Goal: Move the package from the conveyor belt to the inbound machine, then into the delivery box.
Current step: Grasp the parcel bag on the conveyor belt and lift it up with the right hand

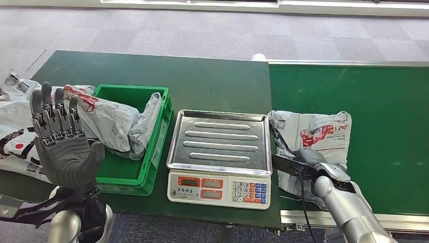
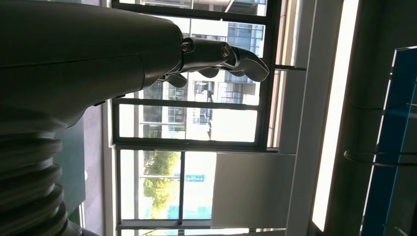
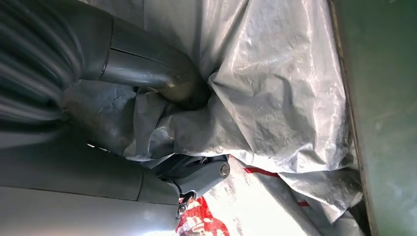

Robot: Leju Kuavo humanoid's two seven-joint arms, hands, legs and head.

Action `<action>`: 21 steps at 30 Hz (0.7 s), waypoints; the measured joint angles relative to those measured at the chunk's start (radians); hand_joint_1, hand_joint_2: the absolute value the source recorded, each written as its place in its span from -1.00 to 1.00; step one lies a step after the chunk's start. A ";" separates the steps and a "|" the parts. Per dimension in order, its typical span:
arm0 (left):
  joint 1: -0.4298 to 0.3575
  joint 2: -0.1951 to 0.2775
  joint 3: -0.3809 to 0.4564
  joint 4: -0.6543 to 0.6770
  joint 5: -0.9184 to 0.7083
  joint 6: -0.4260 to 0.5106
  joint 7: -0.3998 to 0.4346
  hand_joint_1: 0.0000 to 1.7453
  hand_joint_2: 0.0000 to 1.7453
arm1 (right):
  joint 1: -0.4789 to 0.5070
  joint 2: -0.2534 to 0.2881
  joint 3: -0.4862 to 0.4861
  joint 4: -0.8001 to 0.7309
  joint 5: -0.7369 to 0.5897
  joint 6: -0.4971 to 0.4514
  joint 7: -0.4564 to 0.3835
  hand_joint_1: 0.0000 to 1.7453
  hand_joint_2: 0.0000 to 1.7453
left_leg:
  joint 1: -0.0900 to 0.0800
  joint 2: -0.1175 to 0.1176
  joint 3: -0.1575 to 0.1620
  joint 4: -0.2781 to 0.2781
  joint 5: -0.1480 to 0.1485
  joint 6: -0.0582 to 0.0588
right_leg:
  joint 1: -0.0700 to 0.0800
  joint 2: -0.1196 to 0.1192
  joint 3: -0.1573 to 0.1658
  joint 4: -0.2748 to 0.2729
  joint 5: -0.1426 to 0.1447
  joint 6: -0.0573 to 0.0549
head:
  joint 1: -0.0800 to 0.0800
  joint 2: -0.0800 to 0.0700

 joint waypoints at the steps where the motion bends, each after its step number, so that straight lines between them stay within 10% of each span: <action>1: 0.000 0.000 0.001 -0.002 -0.001 0.002 -0.001 -1.00 1.00 | 0.001 0.000 0.002 -0.007 0.001 -0.020 0.016 1.00 1.00 | 0.000 0.000 0.000 0.000 0.000 0.000 | 0.000 0.000 0.000 0.000 0.000 0.000 | 0.000 0.000; 9: 0.030 -0.008 0.018 -0.047 -0.029 0.043 -0.006 -1.00 1.00 | -0.073 0.011 -0.053 -0.321 0.265 -0.330 0.345 1.00 1.00 | 0.000 0.000 -0.002 0.000 0.001 0.000 | 0.000 0.001 -0.002 0.000 0.000 0.000 | 0.000 0.000; 21: 0.018 -0.026 0.018 -0.032 -0.035 0.069 -0.004 -1.00 1.00 | -0.209 0.070 -0.111 -0.699 0.405 -0.436 0.363 1.00 1.00 | 0.000 0.000 -0.001 0.000 0.000 0.000 | 0.000 0.000 -0.001 0.000 0.000 0.000 | 0.000 0.000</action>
